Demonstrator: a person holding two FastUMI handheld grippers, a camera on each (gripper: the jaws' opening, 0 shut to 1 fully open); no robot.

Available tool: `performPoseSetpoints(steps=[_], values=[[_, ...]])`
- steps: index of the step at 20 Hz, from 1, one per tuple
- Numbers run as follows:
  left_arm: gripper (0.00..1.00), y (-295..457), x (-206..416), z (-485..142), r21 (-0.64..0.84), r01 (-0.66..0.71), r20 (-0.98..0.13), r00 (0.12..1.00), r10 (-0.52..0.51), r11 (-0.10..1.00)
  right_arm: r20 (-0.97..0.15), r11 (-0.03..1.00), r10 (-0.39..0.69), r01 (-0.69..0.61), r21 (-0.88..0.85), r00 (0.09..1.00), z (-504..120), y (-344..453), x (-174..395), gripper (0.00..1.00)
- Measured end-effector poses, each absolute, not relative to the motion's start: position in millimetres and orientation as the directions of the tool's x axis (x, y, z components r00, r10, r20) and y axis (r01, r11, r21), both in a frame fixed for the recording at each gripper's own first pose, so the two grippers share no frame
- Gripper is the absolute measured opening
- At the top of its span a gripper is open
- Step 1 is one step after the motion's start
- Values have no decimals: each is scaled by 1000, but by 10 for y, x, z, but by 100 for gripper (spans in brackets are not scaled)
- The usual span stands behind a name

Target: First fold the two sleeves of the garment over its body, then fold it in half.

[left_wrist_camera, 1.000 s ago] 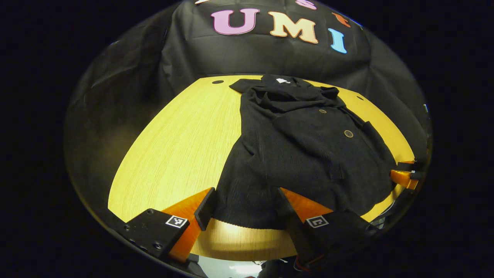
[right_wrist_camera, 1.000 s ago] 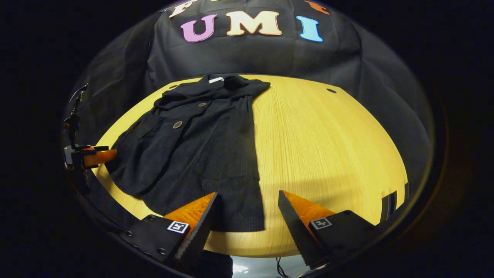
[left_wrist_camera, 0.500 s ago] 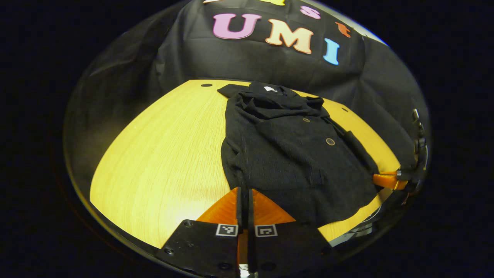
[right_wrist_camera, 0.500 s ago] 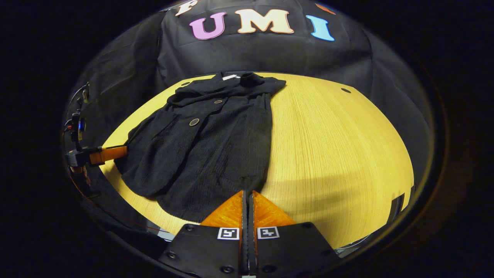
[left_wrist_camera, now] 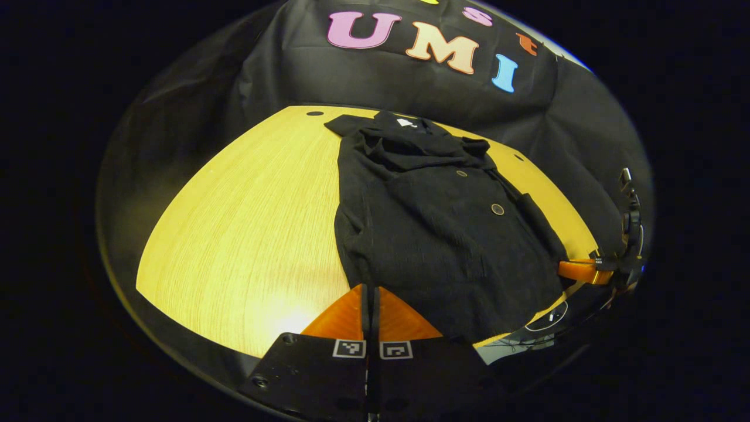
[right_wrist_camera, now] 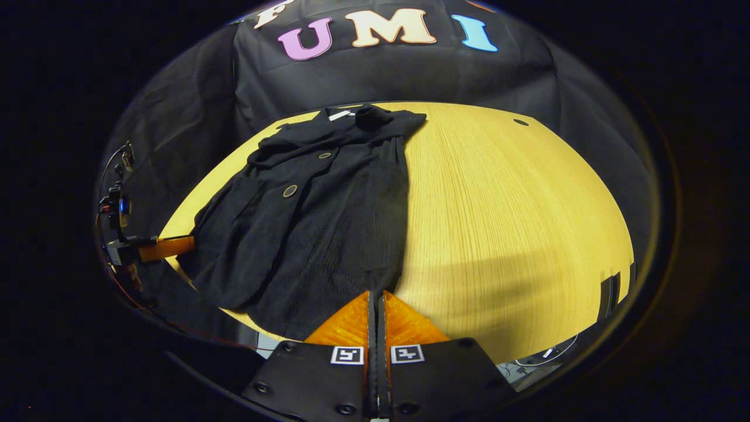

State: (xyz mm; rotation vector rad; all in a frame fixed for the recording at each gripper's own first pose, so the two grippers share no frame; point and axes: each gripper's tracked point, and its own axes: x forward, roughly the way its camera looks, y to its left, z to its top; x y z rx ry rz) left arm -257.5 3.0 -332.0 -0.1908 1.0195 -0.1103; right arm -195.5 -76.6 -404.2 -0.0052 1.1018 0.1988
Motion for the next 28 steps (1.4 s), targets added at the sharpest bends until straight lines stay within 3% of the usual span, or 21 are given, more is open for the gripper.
performPoseSetpoints(steps=[4,14,28], values=[[0,8,-2519,-3142,-198,-5,-847,504,-168,980,-847,980,181,-162,114,500,-3762,-774,-1883,2],[0,-12,-1604,-2494,-149,31,-758,638,-134,988,-719,952,304,-235,199,625,-3126,-643,-1244,2],[0,283,-280,-1884,-114,73,-596,793,-127,991,-544,936,347,-253,243,764,-2227,-323,54,2]])
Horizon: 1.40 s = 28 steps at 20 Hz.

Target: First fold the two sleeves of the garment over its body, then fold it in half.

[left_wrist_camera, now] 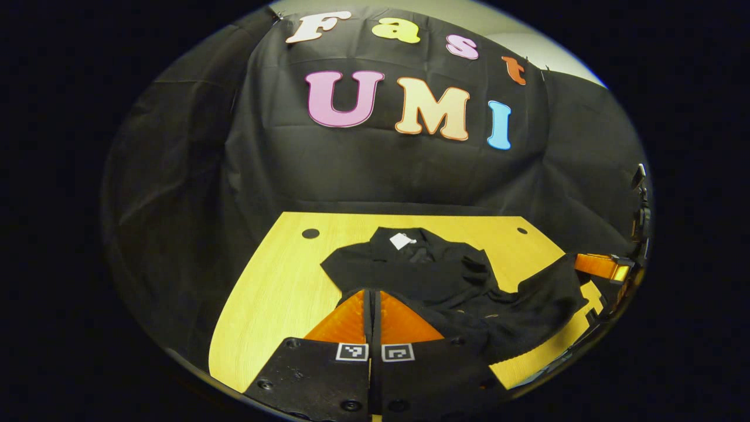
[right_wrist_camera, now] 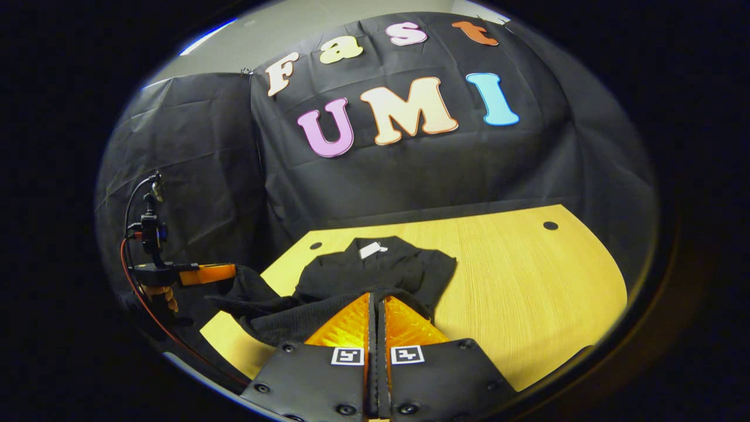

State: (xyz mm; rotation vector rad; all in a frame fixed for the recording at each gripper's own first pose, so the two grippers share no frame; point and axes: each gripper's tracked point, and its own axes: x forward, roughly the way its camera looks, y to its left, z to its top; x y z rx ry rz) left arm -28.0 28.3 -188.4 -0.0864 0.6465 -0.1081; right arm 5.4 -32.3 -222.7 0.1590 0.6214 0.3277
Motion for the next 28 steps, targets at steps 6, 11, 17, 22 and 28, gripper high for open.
performPoseSetpoints(steps=[6,11,17,22,28], values=[[0,322,247,-1888,-147,87,-567,809,-156,985,-517,943,326,-232,240,792,-2097,-267,586,2],[0,417,660,-1896,-150,88,-542,826,-156,985,-497,947,312,-222,233,810,-2017,-213,968,2],[0,519,1073,-1956,-141,111,-509,844,-168,984,-499,955,285,-195,226,818,-2059,-160,1352,0],[0,690,1386,-2045,-123,107,-485,861,-154,987,-544,963,255,-160,217,799,-2281,-142,1618,2],[0,766,1432,-2310,-124,86,-535,833,-140,989,-455,992,42,19,128,890,-2109,-354,2083,89]])
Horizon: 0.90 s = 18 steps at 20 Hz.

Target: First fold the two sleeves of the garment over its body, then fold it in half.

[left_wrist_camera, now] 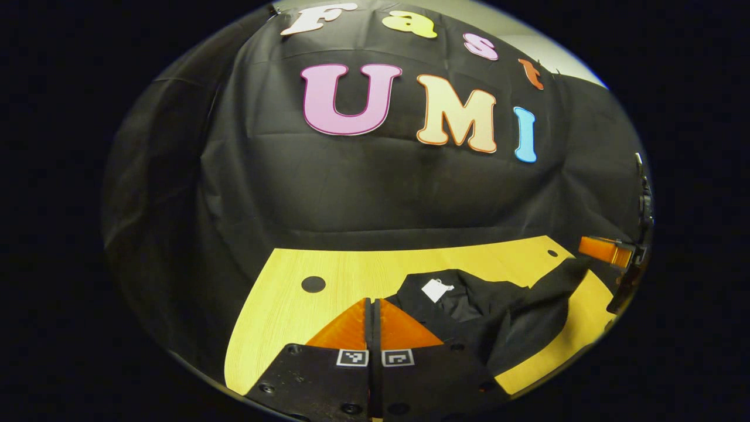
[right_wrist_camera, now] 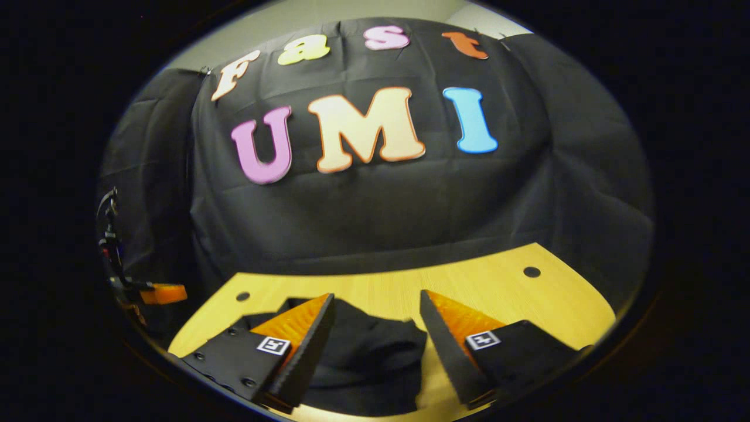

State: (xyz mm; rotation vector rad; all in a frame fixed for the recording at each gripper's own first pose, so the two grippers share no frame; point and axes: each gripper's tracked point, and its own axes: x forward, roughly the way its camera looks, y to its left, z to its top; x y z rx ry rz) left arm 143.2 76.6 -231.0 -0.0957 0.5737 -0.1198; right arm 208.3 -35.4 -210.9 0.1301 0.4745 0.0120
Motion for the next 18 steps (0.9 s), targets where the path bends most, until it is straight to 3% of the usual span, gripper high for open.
performPoseSetpoints(steps=[1,2,5,9,14,18], values=[[0,779,1448,-2271,-130,74,-520,844,-131,989,-431,993,29,24,116,902,-2068,-385,2121,98],[0,824,1490,-2216,-120,55,-510,853,-109,991,-432,994,14,33,100,902,-2059,-420,2075,99],[98,917,1379,-2226,-90,3,-508,860,-49,996,-432,997,-11,44,68,902,-2025,-474,1864,96],[95,792,1234,-2029,-69,6,-474,880,-38,998,-397,998,3,19,53,918,-1880,-517,1612,100],[95,688,986,-1638,-12,-35,-402,915,27,999,-355,996,50,-18,92,933,-1686,-570,1209,92],[94,534,744,-1234,20,-52,-321,945,55,998,-281,992,95,-67,110,955,-1348,-550,831,96]])
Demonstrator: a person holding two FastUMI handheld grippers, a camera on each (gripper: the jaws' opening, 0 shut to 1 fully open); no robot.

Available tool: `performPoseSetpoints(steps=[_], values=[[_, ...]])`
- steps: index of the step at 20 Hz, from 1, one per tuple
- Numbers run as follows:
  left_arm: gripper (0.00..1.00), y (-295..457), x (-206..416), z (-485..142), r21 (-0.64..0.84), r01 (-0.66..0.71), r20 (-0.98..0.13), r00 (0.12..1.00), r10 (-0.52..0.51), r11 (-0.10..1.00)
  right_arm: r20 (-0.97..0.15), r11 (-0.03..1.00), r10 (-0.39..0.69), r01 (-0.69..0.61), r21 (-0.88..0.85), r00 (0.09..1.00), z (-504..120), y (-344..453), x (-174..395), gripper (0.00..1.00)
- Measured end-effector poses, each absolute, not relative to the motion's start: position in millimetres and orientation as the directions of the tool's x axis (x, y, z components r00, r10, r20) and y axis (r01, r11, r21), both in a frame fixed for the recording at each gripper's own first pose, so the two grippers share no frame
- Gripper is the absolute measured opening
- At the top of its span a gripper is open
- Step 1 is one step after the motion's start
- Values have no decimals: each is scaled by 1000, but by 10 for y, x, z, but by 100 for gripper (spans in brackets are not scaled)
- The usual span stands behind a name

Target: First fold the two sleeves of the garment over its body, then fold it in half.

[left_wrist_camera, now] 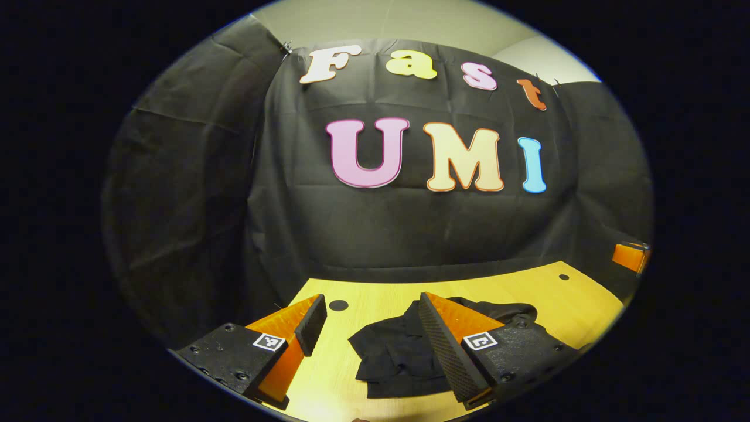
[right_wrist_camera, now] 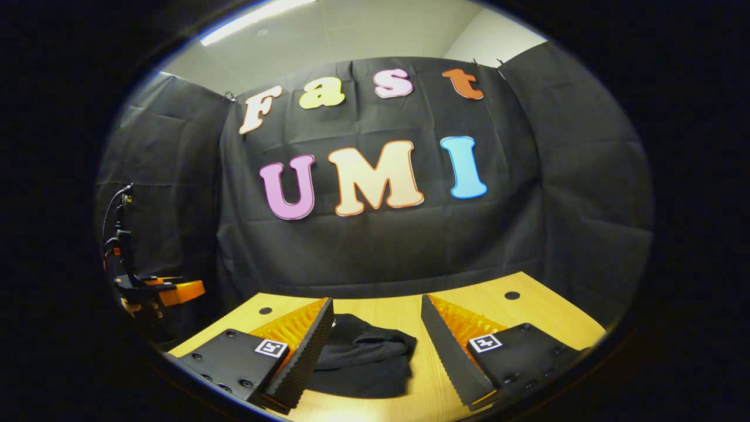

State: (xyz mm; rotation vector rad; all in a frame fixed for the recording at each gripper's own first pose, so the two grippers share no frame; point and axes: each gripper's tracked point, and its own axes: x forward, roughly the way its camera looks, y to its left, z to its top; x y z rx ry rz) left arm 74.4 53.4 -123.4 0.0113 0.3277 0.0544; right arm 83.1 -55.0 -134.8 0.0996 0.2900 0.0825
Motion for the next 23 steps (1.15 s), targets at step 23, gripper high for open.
performPoseSetpoints(steps=[23], values=[[93,170,-127,-262,34,-77,-150,985,81,996,-131,984,152,-138,110,980,-737,-747,-342,96]])
